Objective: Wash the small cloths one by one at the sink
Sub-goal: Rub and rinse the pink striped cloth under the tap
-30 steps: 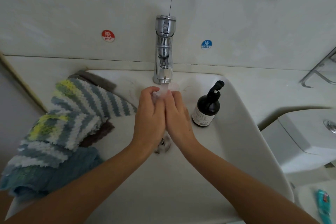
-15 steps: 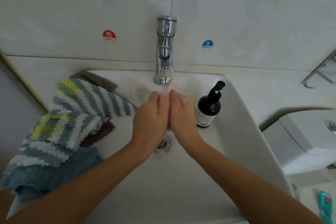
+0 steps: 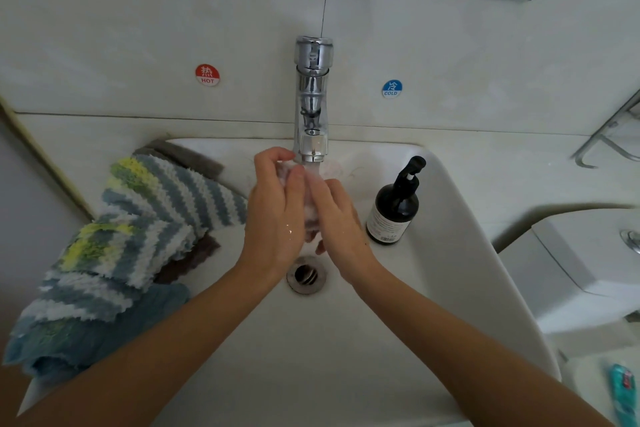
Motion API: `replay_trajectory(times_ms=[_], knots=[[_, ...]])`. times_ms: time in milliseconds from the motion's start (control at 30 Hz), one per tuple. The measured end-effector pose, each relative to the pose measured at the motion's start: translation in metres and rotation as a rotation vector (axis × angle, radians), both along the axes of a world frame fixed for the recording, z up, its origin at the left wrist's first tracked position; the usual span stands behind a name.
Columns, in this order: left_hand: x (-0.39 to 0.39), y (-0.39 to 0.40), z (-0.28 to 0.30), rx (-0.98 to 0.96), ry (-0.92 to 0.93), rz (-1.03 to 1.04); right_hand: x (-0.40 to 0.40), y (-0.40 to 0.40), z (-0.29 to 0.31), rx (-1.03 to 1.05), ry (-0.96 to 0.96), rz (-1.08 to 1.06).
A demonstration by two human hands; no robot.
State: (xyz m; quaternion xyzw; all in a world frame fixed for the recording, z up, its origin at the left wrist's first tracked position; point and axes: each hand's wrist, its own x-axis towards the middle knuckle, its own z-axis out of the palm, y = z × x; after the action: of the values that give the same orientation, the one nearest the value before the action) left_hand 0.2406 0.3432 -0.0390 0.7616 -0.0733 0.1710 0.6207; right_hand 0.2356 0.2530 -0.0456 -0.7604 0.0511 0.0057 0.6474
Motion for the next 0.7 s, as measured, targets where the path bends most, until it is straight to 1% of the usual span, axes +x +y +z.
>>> replay_trajectory(times_ms=[100, 167, 267, 333, 400, 467, 567, 600, 633, 667, 700], knots=[[0.003, 0.001, -0.004, -0.005, 0.019, -0.018, -0.002, 0.001, 0.0, -0.042, -0.021, 0.008], [0.006, 0.001, -0.007, -0.026, 0.071, -0.032, -0.003, 0.002, -0.002, 0.005, -0.038, 0.02], [0.009, 0.002, -0.01, -0.07, 0.166, -0.064, -0.001, 0.002, -0.004, -0.063, -0.101, 0.012], [0.01, 0.002, -0.011, -0.045, 0.214, -0.08, 0.0, 0.001, -0.005, -0.061, -0.15, -0.007], [0.012, 0.002, -0.014, 0.053, 0.248, -0.075, 0.0, 0.0, -0.004, 0.005, -0.189, -0.044], [0.013, 0.003, -0.014, 0.196, 0.232, -0.077, 0.0, 0.0, -0.003, 0.067, -0.221, -0.064], [0.016, 0.01, -0.01, 0.52, 0.115, -0.1, 0.001, 0.002, -0.005, 0.067, -0.279, -0.08], [0.017, 0.011, -0.009, 0.515, 0.128, -0.105, 0.001, 0.003, -0.006, 0.072, -0.29, -0.083], [0.017, 0.012, -0.007, 0.468, 0.169, -0.11, 0.002, 0.003, -0.007, 0.085, -0.292, -0.078], [0.018, 0.012, -0.007, 0.354, 0.217, -0.096, 0.002, 0.003, -0.007, 0.112, -0.279, -0.066], [0.017, 0.012, -0.007, 0.249, 0.227, -0.082, 0.002, 0.003, -0.008, 0.138, -0.255, -0.053]])
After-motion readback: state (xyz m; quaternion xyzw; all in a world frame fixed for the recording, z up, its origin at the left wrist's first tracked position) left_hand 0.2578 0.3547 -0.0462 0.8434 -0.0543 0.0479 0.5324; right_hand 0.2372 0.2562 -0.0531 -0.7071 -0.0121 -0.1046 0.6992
